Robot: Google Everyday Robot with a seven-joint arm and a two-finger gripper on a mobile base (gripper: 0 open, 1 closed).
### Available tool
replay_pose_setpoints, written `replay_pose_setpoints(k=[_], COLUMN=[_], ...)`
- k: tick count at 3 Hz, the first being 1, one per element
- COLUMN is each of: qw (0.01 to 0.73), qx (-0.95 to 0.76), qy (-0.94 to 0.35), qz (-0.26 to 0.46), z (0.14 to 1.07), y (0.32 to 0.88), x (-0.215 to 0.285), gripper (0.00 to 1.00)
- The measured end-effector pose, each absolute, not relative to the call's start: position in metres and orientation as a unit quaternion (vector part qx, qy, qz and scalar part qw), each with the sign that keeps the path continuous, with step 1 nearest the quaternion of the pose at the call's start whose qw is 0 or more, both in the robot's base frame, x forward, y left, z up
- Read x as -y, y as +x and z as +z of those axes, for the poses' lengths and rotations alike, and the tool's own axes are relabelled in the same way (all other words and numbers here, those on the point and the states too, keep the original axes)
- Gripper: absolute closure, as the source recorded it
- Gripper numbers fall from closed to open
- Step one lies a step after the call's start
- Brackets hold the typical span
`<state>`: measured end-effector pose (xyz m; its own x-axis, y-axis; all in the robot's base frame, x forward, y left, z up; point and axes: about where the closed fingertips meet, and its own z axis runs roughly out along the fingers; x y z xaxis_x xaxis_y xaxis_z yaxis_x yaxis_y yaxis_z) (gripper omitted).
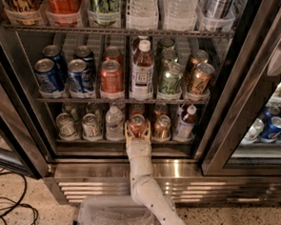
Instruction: Pick coke can from bottom shelf of fridge
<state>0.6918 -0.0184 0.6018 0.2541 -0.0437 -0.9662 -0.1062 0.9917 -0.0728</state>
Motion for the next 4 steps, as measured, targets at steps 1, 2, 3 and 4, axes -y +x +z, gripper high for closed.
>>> replay_pose_setpoints(k=[1,2,3,4], qw=[0.789,0.787,0.787,0.787], qx=[-0.61,-0.612,-0.609,-0.608], qy=[-0.061,-0.067,-0.094,-0.095], qz=[0.02,0.024,0.043,0.044], z=[0.602,0.604,0.622,0.622], y=[0.692,0.685,0.661,0.661], x=[0.018,0.02,0.019,0.019], gripper=[0.8,1.0,1.0,1.0])
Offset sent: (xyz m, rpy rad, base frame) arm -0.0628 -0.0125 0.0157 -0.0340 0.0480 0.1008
